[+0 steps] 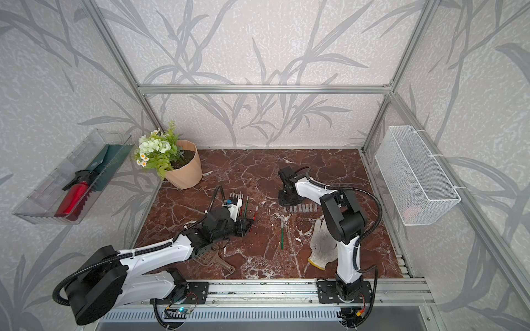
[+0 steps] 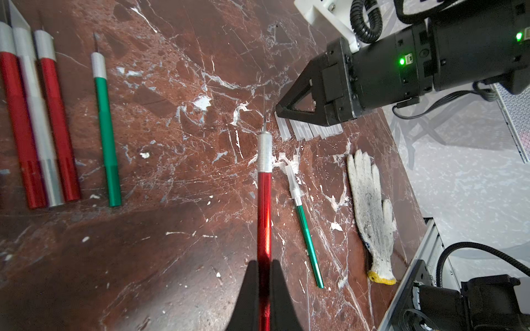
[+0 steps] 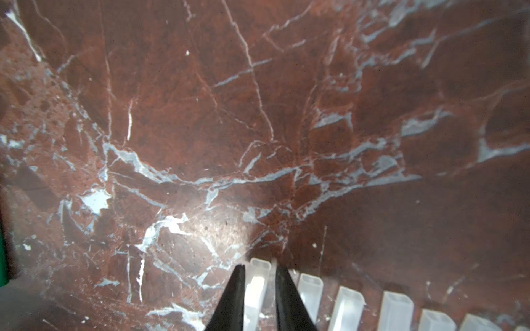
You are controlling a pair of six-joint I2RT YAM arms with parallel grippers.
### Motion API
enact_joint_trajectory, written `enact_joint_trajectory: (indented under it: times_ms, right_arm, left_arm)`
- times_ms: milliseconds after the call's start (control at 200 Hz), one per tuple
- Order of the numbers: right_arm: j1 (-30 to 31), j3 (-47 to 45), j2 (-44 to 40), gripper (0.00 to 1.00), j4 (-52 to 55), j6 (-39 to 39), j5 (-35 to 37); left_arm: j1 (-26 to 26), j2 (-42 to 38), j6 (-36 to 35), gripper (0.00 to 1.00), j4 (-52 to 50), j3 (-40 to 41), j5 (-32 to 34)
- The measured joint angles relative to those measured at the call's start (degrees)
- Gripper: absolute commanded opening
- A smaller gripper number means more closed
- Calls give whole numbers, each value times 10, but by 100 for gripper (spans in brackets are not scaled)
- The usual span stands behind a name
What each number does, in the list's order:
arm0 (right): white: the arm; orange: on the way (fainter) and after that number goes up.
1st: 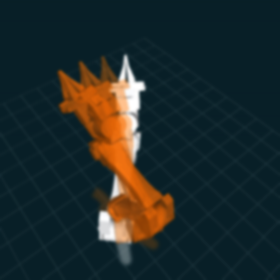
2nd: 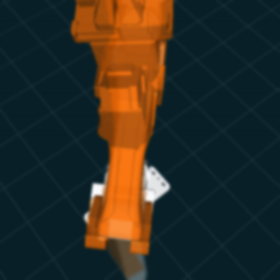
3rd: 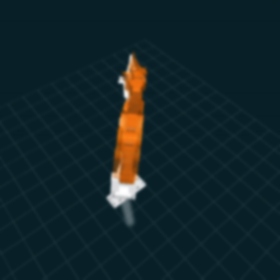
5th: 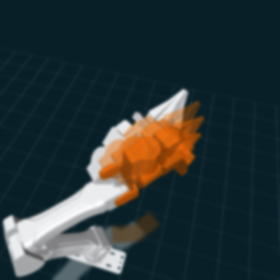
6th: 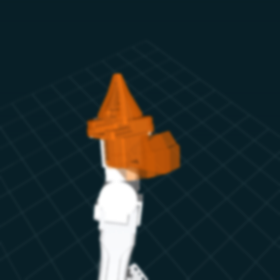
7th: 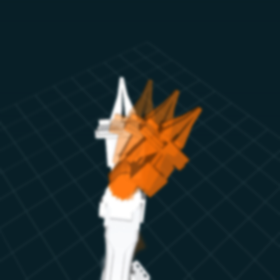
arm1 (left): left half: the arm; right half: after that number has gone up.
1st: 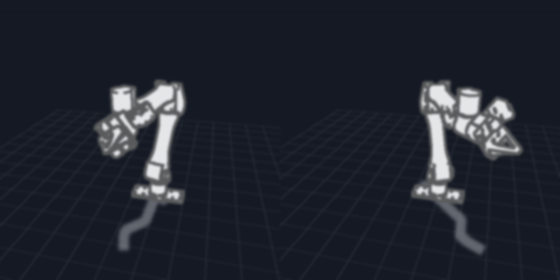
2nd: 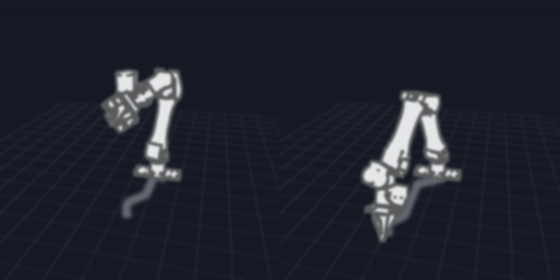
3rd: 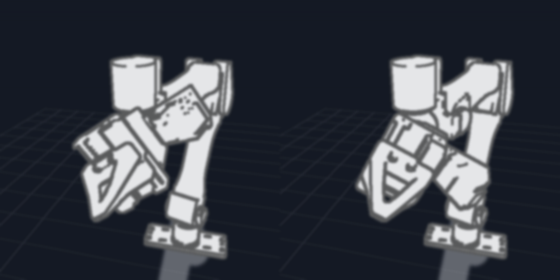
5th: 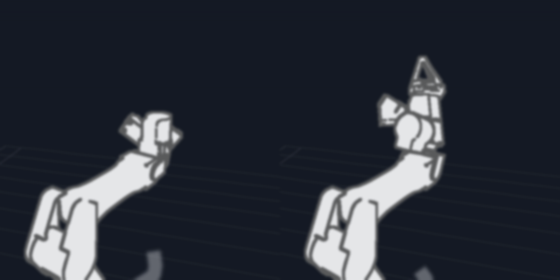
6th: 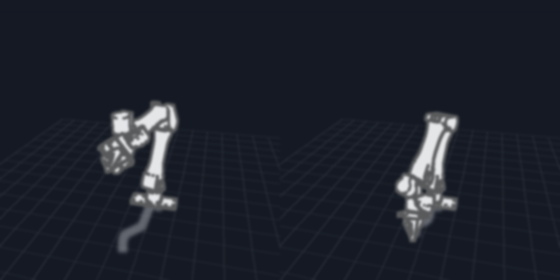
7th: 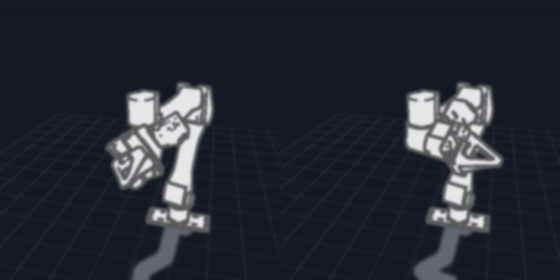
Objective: Remove protective caps from carving knives
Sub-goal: Place the protective sleeve at the center of the board.
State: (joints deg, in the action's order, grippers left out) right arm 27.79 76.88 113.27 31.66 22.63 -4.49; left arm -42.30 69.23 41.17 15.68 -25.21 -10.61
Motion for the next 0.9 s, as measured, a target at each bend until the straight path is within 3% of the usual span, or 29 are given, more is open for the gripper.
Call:
enact_joint_trajectory:
  times_ms: [395, 625, 901]
  right_arm:
    - [2, -32, -31, 26, -6, -12, 0]
    - [8, -109, -133, 35, -21, -30, -7]
    - [14, -203, -278, 49, -54, -48, -63]
  left_arm:
    - [0, 26, 2, 7, -25, -19, 13]
    - [0, 45, 10, 7, -72, -65, 58]
    - [0, 96, 9, 7, -150, -137, 121]
